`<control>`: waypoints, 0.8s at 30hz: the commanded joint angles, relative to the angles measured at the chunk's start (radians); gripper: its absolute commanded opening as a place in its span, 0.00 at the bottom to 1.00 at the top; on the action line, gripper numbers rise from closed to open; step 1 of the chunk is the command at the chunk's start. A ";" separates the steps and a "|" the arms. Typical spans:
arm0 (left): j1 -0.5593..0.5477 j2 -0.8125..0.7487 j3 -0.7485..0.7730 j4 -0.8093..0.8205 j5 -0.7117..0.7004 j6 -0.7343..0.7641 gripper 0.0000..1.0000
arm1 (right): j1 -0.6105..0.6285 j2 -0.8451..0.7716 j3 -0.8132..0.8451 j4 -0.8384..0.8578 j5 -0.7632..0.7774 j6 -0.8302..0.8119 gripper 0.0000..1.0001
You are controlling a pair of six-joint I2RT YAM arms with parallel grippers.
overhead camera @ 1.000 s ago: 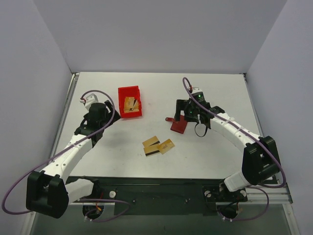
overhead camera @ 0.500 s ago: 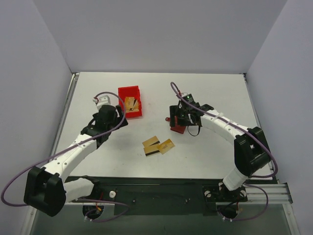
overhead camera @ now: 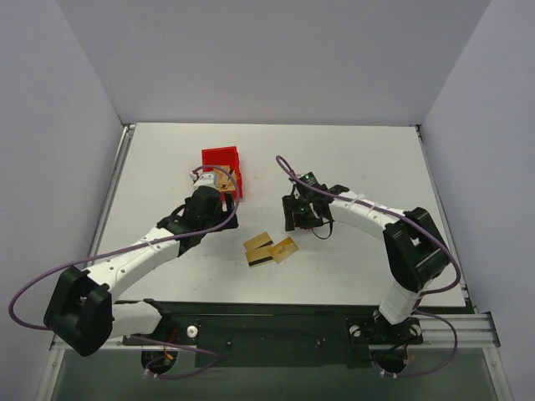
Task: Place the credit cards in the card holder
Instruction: Move the credit card to the corner of the board.
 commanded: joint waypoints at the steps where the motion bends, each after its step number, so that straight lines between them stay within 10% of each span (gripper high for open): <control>1: -0.007 0.004 0.031 0.050 0.009 0.022 0.88 | 0.008 0.034 0.013 -0.027 0.003 0.046 0.55; 24: -0.010 -0.129 -0.044 0.059 0.023 0.043 0.87 | 0.170 0.217 0.127 -0.201 0.302 0.282 0.47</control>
